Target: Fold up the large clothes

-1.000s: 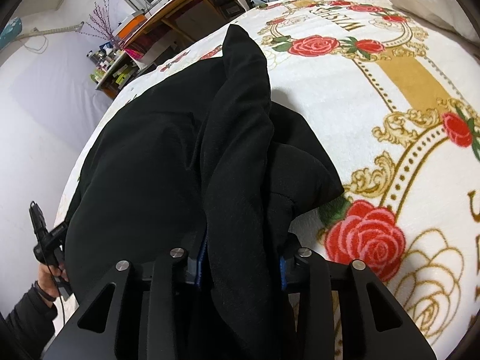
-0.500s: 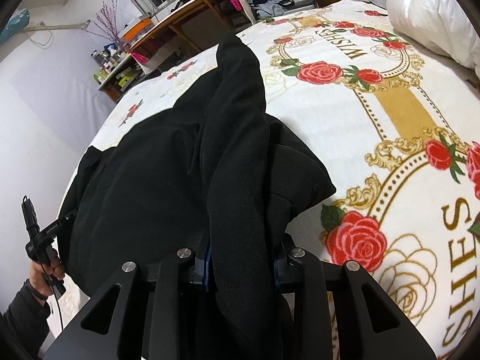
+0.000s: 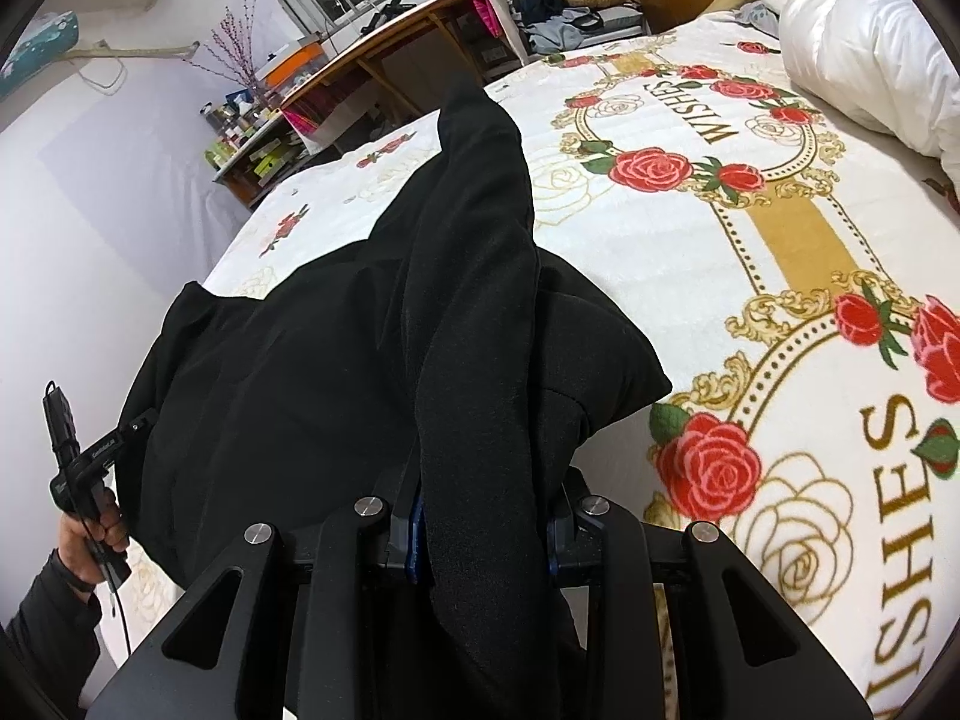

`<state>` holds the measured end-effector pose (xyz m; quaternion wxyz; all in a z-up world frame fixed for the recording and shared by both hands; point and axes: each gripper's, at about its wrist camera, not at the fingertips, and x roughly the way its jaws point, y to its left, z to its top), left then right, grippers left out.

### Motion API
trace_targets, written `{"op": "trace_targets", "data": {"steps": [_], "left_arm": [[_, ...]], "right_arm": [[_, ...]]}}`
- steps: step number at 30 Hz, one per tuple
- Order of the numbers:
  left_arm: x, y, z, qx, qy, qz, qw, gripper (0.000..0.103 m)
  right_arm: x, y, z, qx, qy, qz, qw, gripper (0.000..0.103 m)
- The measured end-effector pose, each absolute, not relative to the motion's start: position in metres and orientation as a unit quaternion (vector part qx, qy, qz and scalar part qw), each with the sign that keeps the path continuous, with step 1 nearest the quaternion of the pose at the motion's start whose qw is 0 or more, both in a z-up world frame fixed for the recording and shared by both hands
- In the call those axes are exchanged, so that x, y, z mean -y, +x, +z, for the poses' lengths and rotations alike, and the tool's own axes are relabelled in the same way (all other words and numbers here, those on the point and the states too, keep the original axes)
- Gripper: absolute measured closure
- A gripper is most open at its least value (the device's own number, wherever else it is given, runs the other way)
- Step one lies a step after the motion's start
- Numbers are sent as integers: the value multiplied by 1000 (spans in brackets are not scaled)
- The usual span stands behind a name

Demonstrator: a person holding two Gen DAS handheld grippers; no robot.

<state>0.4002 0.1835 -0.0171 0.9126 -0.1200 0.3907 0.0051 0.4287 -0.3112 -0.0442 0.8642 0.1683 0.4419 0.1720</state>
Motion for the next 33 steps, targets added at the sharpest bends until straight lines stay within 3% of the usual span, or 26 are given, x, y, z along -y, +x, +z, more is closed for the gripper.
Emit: {"op": "trace_targets", "data": {"steps": [19,33], "left_arm": [[-187,265,36,-367,-137,-14,920,77],[-192,173,15,-375,-151,-12,915,77]], "right_arm": [[314,298,21,-409,172,187,876,75],[315,209,2,-418,185,188,869,75]]}}
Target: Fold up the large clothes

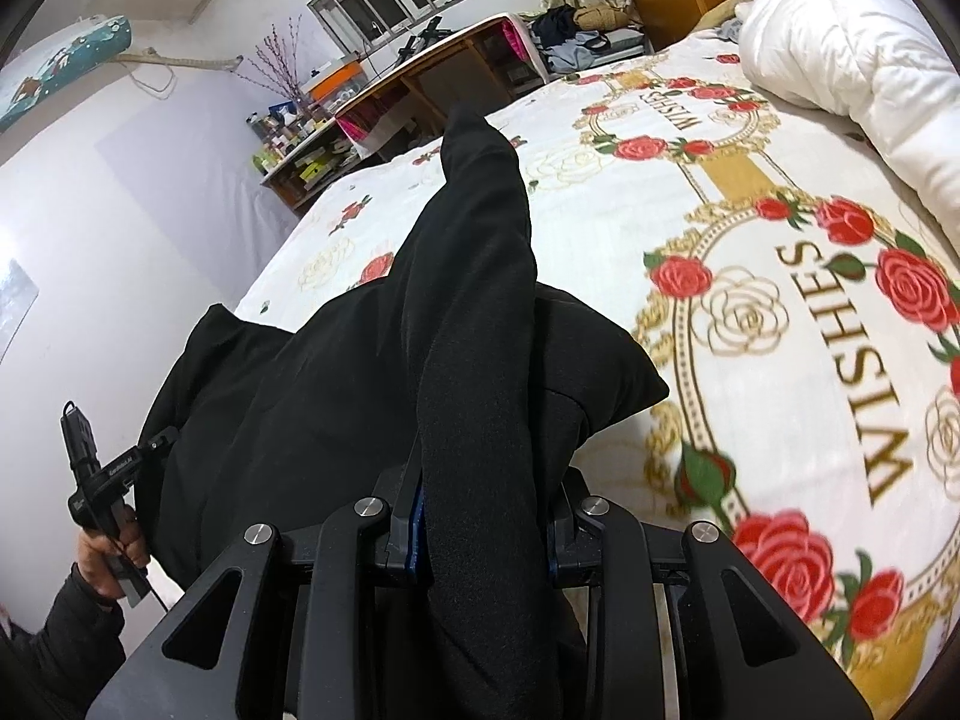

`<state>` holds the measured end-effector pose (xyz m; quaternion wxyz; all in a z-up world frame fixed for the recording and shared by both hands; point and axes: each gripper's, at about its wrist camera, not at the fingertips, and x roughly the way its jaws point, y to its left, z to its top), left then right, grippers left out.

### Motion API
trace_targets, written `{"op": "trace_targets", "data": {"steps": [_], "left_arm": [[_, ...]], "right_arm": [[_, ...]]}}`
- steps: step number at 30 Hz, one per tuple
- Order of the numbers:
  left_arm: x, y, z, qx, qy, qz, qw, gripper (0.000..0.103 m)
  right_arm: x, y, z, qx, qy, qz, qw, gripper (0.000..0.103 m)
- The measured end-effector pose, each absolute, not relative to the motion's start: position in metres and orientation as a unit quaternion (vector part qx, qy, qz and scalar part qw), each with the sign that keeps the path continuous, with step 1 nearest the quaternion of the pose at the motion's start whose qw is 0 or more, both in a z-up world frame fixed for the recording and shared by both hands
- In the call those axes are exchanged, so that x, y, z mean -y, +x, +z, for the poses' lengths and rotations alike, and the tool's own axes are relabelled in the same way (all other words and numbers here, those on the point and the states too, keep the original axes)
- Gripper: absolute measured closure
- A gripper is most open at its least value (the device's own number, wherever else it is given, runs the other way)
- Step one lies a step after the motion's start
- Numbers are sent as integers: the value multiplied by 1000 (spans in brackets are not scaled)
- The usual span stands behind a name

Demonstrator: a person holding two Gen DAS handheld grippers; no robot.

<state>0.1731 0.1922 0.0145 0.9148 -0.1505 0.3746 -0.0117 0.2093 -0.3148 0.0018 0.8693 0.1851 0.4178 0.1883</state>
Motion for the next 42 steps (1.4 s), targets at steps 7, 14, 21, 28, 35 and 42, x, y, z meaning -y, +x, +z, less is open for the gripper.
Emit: {"op": "trace_targets", "data": {"steps": [7,14,21,28,35,42], "left_arm": [[-189,149,-6,-380,-142,-16,914,76],[-197,148,-66,-434,-155,15,887,74],[-196,147,-82,-445,-150,23,882,61],[-202,141,-73,-449,-164,27,878,54],[-213,120,-39,-414,-151,34,897,55],[-199,121,-24,-394,-147,13,907,55]], "right_arm": [[324,183,-18,-426,200,175,865,75],[330,183,-75,-480,207,135,842,72],[337,188,-97,-500,218,115,830,54],[341,181,-89,-512,209,96,828,43],[337,161,-37,-465,155,81,868,44],[303,155,-18,-435,124,92,887,44]]}}
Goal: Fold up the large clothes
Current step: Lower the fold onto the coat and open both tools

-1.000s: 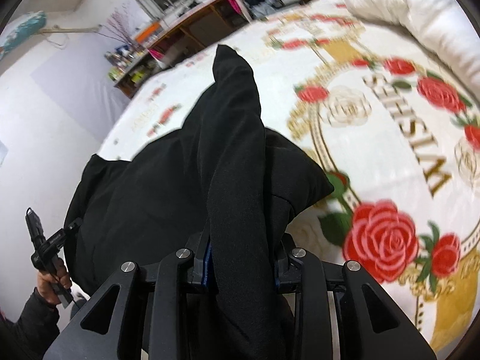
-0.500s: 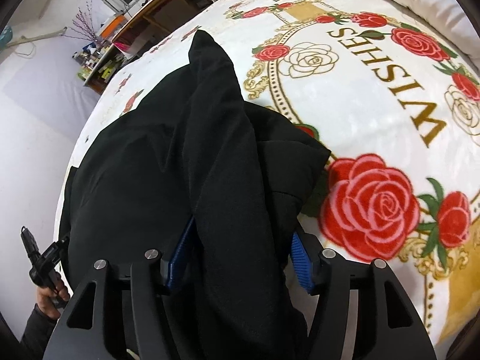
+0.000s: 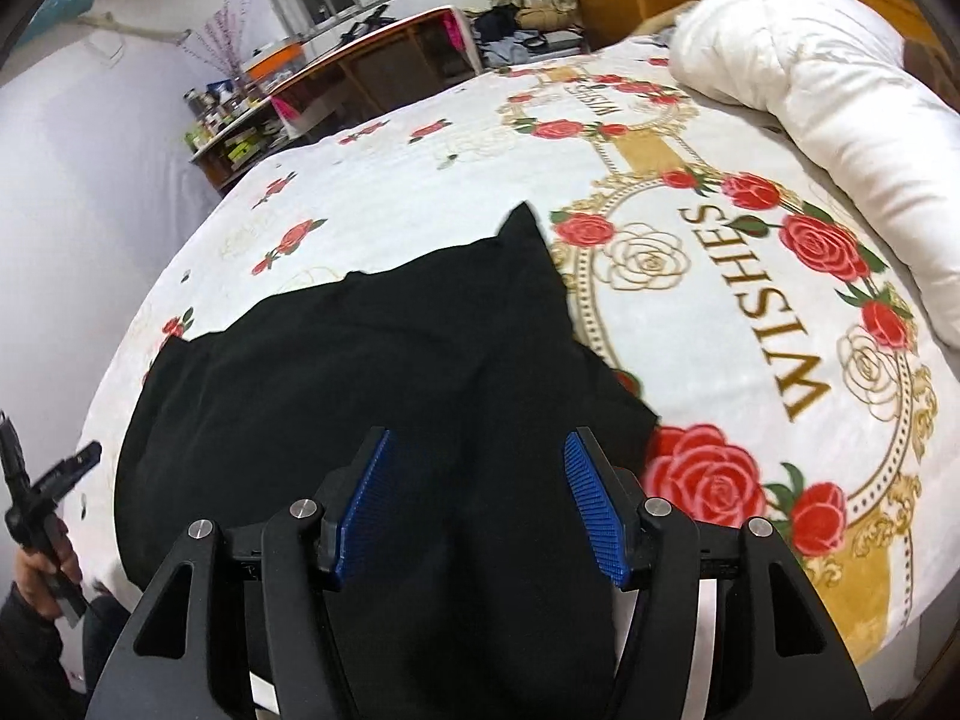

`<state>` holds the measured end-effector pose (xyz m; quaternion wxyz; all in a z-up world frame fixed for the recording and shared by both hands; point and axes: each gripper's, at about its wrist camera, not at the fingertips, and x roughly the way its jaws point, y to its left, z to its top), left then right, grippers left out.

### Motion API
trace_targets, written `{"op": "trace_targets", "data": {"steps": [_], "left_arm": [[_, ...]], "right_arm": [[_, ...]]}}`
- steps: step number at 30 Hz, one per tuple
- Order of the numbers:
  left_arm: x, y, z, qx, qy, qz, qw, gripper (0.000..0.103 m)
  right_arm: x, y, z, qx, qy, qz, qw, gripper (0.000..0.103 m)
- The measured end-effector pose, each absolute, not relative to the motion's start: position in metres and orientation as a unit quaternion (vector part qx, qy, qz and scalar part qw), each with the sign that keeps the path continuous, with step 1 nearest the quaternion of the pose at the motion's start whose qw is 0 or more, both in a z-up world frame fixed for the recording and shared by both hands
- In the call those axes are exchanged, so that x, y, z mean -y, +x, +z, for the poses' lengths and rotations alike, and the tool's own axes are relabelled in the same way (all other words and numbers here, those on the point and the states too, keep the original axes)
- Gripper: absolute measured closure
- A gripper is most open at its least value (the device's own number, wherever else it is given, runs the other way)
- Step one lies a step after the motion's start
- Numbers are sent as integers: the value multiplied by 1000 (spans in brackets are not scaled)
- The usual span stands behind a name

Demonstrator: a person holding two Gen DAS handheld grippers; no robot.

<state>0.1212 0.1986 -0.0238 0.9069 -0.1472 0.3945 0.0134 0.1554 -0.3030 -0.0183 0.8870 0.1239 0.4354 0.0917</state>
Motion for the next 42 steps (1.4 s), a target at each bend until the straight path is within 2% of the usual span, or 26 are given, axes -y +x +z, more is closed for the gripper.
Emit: {"op": "trace_targets", "data": {"steps": [9,15,20,27,37,42], "left_arm": [[-171,147,-73,-433,-139,14,890,55],[-161,159,-53,-416,-138,6,899,55],[-136,203,-38,-400,-116,-22,909,55],[-137,268,-72,-433,-96,24,896,55],[-138,283,-93,-427,-88,36,899,55],[-135,285,-81,-438,-67,41,896,55]], "right_arm": [[283,185,-69,-474,96,75,872,44],[282,195,-58,-462,75,62,882,44],[282,228,-47,-444,81,67,890,44],[281,283,-76,-470,56,51,879,44],[286,301,-101,-479,72,37,874,43],[285,301,-93,-484,61,24,873,41]]}}
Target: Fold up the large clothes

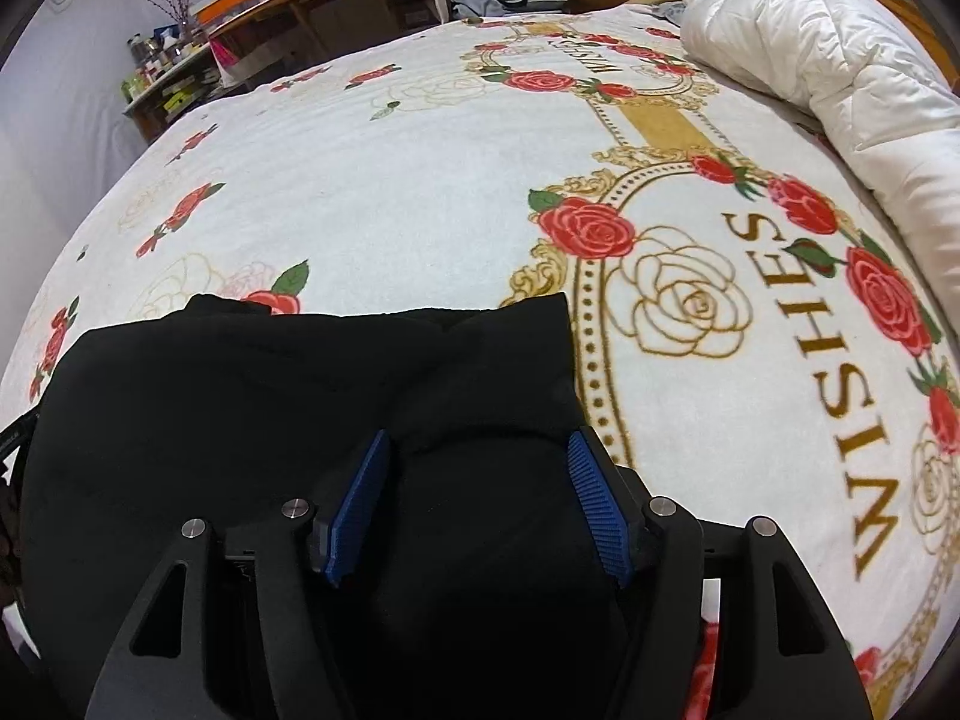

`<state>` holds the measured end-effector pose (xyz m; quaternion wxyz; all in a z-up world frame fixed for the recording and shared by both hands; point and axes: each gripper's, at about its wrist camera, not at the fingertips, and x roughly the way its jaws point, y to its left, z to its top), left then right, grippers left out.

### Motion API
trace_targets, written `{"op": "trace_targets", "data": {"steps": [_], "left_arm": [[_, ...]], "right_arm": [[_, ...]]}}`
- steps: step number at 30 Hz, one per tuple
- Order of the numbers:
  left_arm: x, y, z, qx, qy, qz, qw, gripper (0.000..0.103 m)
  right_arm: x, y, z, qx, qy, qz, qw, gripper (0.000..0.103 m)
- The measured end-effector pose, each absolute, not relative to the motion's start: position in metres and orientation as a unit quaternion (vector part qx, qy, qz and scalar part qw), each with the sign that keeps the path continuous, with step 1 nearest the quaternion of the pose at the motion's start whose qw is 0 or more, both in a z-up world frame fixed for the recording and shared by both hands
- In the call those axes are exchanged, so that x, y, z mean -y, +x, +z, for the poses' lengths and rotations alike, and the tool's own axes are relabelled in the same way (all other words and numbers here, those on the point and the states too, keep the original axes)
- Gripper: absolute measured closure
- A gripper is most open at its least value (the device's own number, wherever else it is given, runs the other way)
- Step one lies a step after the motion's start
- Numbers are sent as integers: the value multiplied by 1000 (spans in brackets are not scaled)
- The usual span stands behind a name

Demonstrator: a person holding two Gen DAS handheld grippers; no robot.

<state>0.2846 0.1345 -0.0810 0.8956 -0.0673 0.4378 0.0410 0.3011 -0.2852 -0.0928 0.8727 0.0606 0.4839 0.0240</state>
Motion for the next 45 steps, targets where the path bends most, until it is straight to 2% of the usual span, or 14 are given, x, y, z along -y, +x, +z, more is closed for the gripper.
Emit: {"op": "trace_targets", "data": {"steps": [8,10,14,16,18,30,34,36,45], "left_arm": [[-128,222,-24,-399,-61,32,915,54],[-124,202,-13,-389,-65,27,918,50],[-113,156,4,-376,-59,22,924,49],[-105,136,10,-373,-46,20,926,44],[-96,112,15,-368,-30,23,929,40],[-64,10,25,-370,-22,-18,929,37],[-59,-9,24,-379,-23,-20,925,32],[-58,-17,23,-383,-27,-20,923,32],[-49,-29,12,-416,-9,-16,909,31]], "right_arm": [[279,237,-29,-428,67,35,901,41],[275,213,-13,-411,72,41,908,41],[261,172,9,-387,70,58,917,40],[252,150,16,-380,65,69,920,40],[244,130,20,-380,57,77,920,40],[210,17,27,-360,16,95,928,40],[205,-6,22,-364,15,96,926,39],[202,-15,20,-369,14,97,924,34],[195,-33,18,-376,9,97,922,34]]}}
